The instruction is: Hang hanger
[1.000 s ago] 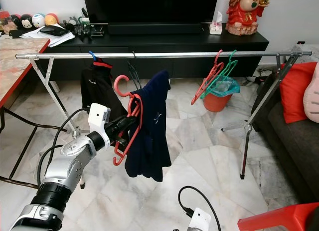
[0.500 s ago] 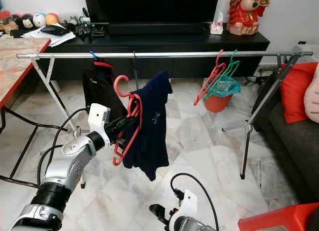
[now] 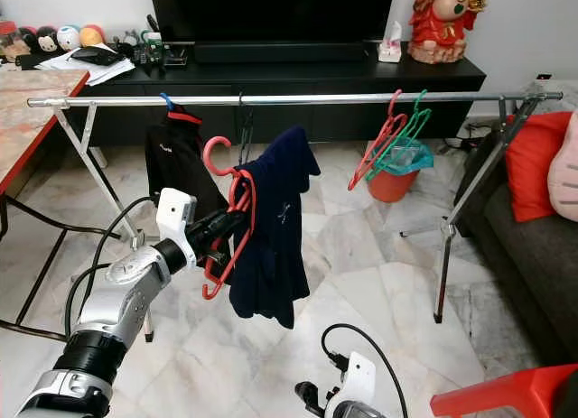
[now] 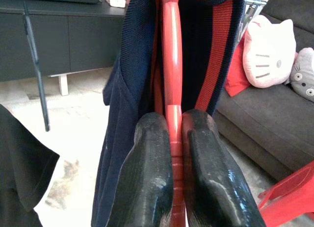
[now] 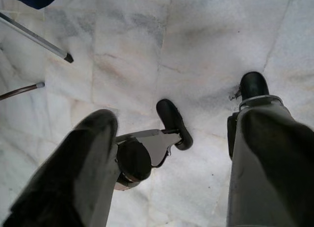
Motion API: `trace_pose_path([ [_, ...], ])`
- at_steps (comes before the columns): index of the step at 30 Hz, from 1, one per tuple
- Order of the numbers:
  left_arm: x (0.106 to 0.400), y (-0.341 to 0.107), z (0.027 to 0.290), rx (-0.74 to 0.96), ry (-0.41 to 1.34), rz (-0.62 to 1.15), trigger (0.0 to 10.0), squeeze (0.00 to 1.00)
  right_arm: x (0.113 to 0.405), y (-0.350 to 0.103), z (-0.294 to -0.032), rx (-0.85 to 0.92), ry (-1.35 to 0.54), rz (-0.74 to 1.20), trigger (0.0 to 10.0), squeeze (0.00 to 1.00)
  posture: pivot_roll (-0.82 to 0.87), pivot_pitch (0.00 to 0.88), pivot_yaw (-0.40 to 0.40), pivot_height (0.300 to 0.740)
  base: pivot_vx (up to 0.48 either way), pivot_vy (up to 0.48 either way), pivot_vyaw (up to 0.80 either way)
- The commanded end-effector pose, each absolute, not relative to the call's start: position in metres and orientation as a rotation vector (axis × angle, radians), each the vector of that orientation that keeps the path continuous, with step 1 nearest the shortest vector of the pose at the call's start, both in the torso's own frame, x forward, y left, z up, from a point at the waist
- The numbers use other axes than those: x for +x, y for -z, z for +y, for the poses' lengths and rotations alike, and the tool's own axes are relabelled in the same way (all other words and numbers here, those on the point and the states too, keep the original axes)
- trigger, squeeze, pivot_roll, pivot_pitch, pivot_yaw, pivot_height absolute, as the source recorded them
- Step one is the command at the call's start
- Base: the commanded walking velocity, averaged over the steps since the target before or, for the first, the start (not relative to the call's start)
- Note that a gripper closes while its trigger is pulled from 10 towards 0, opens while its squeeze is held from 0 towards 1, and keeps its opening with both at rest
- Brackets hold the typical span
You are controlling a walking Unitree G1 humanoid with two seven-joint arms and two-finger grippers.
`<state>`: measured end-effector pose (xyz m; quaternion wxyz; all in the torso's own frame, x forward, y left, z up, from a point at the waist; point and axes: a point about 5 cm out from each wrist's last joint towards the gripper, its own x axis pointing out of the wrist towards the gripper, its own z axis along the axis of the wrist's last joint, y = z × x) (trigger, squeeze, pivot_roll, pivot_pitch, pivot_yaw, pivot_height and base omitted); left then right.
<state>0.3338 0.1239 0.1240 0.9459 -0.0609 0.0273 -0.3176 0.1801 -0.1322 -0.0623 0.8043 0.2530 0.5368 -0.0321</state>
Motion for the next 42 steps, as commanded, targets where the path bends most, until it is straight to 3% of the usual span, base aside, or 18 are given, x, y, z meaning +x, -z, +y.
trace_pose_path([
  [1,0.336,-0.135,0.124,-0.126,0.655,-0.005,10.0,0.0,0.218,0.059,-0.2,-0.144,0.227,0.826,10.0,0.0,-0.04,0.0,0.0,0.74,0.0,0.0,0.0],
  [3,0.336,-0.135,0.124,-0.126,0.655,-0.007,10.0,0.0,0.22,0.058,-0.201,-0.202,0.221,0.811,10.0,0.0,-0.04,0.0,0.0,0.74,0.0,0.0,0.0],
  [5,0.336,-0.134,0.124,-0.126,0.657,-0.009,10.0,0.0,0.229,0.049,-0.207,-0.38,0.227,0.736,10.0,0.0,-0.04,0.0,0.0,0.74,0.0,0.0,0.0],
  [11,0.336,-0.134,0.125,-0.123,0.66,-0.009,10.0,0.0,0.243,0.032,-0.216,-0.488,0.315,0.614,10.0,0.0,-0.04,0.0,0.0,0.74,0.0,0.0,0.0],
  [24,0.335,-0.133,0.124,-0.124,0.663,-0.009,10.0,0.0,0.255,0.019,-0.214,-0.36,0.343,0.503,10.0,0.0,-0.04,0.0,0.036,0.74,0.0,0.0,0.0],
  [28,0.335,-0.133,0.124,-0.123,0.663,-0.009,10.0,0.0,0.271,-0.002,-0.208,-0.268,0.343,0.334,10.0,0.0,-0.04,0.0,0.036,0.74,0.0,0.0,0.0],
  [42,0.334,-0.132,0.124,-0.124,0.664,-0.007,10.0,0.0,0.286,-0.025,-0.196,-0.329,0.262,0.166,10.0,0.0,-0.04,0.0,0.033,0.74,0.0,0.0,0.0],
])
